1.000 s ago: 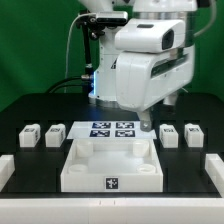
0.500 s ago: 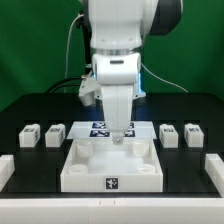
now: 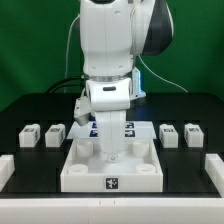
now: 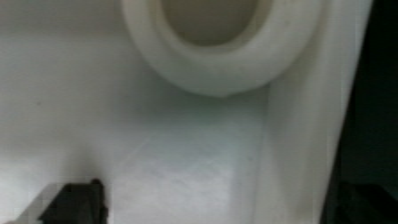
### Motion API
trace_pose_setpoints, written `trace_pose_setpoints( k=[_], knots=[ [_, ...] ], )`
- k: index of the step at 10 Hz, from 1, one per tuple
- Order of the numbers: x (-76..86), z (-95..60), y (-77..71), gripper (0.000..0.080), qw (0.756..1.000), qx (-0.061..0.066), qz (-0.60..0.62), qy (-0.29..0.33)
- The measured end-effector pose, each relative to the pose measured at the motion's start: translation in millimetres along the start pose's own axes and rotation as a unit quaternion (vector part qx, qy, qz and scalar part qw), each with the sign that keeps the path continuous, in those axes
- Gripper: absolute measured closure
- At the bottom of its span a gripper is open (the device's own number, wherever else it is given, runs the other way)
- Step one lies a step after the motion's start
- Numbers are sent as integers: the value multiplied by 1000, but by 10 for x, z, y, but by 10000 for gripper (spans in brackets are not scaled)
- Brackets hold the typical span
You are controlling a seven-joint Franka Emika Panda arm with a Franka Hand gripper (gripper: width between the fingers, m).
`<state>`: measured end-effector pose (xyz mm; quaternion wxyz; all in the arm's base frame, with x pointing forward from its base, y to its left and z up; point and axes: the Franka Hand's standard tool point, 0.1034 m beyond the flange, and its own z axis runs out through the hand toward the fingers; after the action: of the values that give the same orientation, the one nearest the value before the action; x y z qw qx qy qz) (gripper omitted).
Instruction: Assemble one leg
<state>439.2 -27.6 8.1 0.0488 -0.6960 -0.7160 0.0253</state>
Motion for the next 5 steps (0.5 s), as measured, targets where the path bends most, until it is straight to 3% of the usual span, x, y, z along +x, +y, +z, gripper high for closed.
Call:
trace_pose_setpoints(
  k=[2,5],
  knots=[
    [-15,2,-3,150,1000,-1,3,0],
    [-18,3,-5,546,1000,0,3,0]
  ],
)
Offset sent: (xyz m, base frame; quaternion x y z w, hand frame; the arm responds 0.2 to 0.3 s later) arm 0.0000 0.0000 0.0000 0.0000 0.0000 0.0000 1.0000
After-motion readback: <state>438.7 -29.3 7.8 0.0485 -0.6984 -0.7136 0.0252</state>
